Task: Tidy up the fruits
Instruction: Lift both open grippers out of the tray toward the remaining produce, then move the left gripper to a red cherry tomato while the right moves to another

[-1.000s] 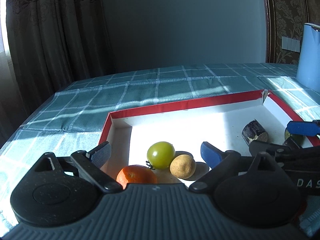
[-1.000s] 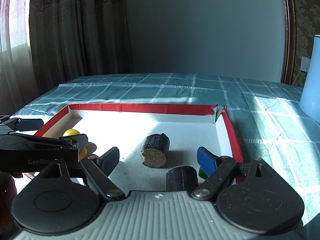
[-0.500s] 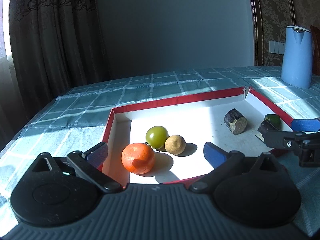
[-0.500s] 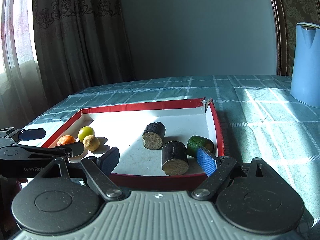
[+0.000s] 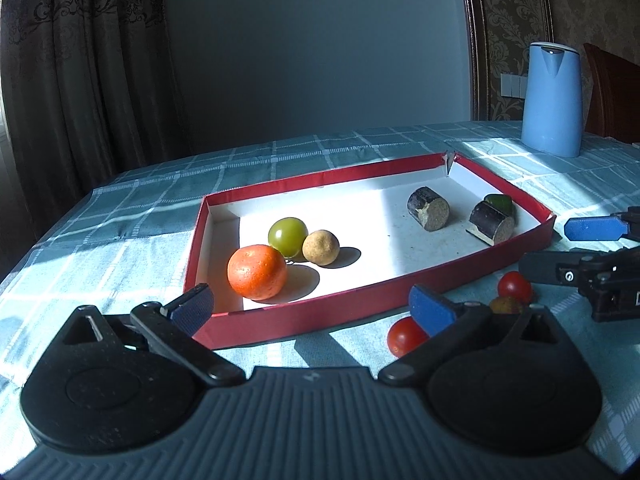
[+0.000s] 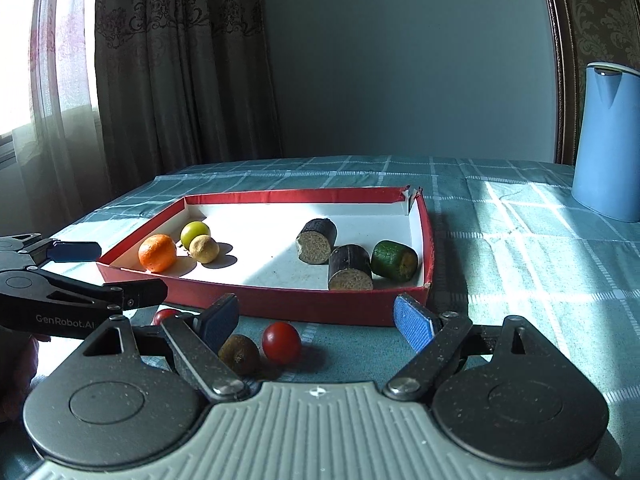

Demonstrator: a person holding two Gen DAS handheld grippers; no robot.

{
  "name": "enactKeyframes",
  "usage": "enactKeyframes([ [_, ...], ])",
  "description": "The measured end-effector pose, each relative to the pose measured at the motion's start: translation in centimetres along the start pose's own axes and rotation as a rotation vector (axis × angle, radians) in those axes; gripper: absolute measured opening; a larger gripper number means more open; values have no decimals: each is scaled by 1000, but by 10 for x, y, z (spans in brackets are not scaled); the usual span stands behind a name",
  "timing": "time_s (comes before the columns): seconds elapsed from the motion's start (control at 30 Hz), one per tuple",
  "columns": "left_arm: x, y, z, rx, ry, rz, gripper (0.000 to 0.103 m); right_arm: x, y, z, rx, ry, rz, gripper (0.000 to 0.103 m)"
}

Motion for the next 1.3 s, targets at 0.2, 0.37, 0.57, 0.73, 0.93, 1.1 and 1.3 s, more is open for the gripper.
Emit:
enactKeyframes([
  [0.2,-5,2,8,-9,-41,43,103,-5,13,3,-8,-24,85,85],
  [0.37,-5,2,6,-10,-28,48,103,-6,11,7,5,-36,95,85],
  [0.57,-6,1,7,-17,-29,50,103,-8,-5,18,29,-61,70,85],
  [0.73,-6,2,7,-16,-27,49,103,-8,7,-3,9,28,121,85],
  [0.93,-6,2,6,-17,-29,50,103,-10,8,-10,53,68,145,72],
  [1.1,-6,1,6,-20,-27,51,103,-12,5,-20,-23,9,155,72],
  [1.3,-7,1,6,-21,-27,51,103,-14,10,5,6,-122,171,72],
])
Point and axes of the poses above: each gripper's, at about its wrist camera, not at the fingertips, and y roughly the way its jaws point, z to its left, x to its top, the point moved 3 cm from there along y, roughly the way its jaws point, and after that the axes turned 5 degrees about -z, right-handed, at the moved point
